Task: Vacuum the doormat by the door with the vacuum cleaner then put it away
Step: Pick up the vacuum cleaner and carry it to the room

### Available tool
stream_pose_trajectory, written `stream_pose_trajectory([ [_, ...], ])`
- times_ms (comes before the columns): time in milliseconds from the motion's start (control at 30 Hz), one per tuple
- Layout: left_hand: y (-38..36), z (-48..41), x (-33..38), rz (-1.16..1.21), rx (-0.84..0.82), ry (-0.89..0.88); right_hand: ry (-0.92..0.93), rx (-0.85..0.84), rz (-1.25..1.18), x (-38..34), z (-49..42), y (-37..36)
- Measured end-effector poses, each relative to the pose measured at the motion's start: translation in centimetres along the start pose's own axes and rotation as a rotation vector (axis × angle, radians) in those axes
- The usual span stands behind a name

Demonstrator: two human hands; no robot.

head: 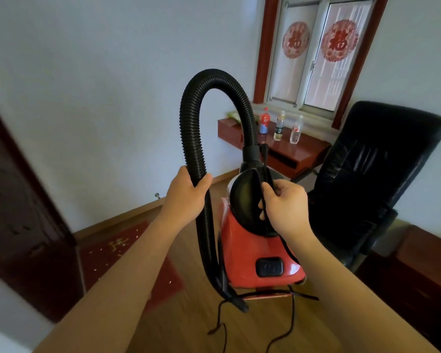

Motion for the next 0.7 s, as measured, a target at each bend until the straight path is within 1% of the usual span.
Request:
stream_pose_trajectory([
  [133, -3.3, -3.6, -0.8, -0.037, 0.057, 0.052, 0.014, -0.059, -0.028, 3.3, -5.6, -0.3],
  [333, -8.7, -8.7, -2.2, -0.071, 0.157, 0.131, -0.040, -0.196, -0.078, 9.3, -13.2, -1.1],
  [467, -12.1, -10.8, -3.0, -0.068, 0.214, 0.208, -0.039, -0.293, -0.038, 12.6, -17.3, -1.1],
  [700, -17.0, -13.6, -6.4, -0.026, 0.231, 0.304, -0.050, -0.384, 0.010, 17.9, -22.3, -1.9],
])
Point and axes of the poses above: each hand's wrist, its own z-axis away from the middle knuckle, its own y-axis out of the back of the hand, x = y × z, the point moved 9 cm from there along -z, towards the middle knuckle, and after that the axes turned 1 degree about y, right-handed, at the moved point
